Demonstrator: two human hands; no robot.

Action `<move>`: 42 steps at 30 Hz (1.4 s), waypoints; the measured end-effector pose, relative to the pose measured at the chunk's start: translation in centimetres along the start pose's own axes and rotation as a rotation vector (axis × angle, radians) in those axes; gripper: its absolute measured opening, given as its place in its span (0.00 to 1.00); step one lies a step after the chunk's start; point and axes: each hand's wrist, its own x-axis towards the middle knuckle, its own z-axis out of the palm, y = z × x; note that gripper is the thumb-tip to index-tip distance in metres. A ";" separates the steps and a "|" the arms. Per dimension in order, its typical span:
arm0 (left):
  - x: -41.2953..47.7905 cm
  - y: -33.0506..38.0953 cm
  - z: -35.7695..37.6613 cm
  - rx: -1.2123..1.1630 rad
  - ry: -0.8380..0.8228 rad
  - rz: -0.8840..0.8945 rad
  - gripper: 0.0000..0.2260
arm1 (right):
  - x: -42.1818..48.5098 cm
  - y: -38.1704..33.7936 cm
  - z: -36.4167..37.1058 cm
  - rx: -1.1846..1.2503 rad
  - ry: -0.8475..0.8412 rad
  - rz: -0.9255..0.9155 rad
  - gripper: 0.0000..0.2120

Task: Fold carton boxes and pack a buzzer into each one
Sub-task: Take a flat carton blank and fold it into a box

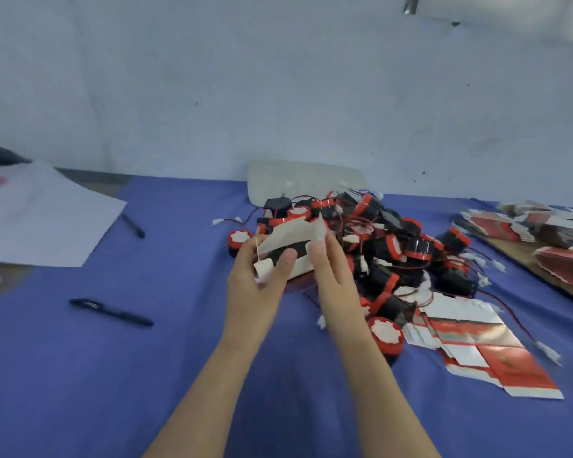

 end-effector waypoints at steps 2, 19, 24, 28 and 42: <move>0.4 -0.9 -1.2 0.050 0.017 0.014 0.10 | 0.3 0.4 1.2 -0.035 -0.020 0.003 0.21; -0.6 -4.1 -1.3 0.010 0.163 -0.094 0.14 | -0.5 4.5 2.5 -0.088 0.101 0.029 0.14; -1.2 -4.6 -1.3 0.003 -0.104 -0.123 0.19 | -0.2 5.2 1.9 -0.138 0.175 0.052 0.17; -1.3 -4.8 -1.2 0.276 -0.112 -0.010 0.16 | -0.1 5.4 1.7 -0.159 0.141 0.053 0.17; -1.6 -4.9 -1.2 0.190 -0.054 -0.084 0.13 | 0.1 5.7 1.5 -0.129 0.127 0.033 0.12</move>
